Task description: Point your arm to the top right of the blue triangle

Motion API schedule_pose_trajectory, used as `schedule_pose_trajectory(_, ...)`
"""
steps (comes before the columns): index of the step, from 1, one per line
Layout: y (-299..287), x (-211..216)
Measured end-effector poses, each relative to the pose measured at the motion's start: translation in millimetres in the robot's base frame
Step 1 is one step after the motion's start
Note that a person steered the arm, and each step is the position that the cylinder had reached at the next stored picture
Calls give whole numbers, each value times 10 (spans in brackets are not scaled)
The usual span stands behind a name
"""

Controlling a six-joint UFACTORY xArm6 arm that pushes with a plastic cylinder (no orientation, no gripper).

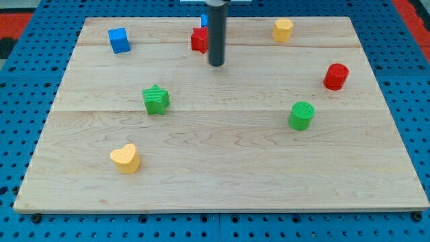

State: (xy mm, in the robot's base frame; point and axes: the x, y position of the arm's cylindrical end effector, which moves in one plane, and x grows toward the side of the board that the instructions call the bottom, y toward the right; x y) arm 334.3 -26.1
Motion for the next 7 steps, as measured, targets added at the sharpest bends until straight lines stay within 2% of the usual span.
schedule_pose_trajectory(1, -739, -277)
schedule_pose_trajectory(2, -874, -864)
schedule_pose_trajectory(3, -347, -1049)
schedule_pose_trajectory(4, 127, -758)
schedule_pose_trajectory(5, 291, -243)
schedule_pose_trajectory(6, 590, -226)
schedule_pose_trajectory(7, 720, -565)
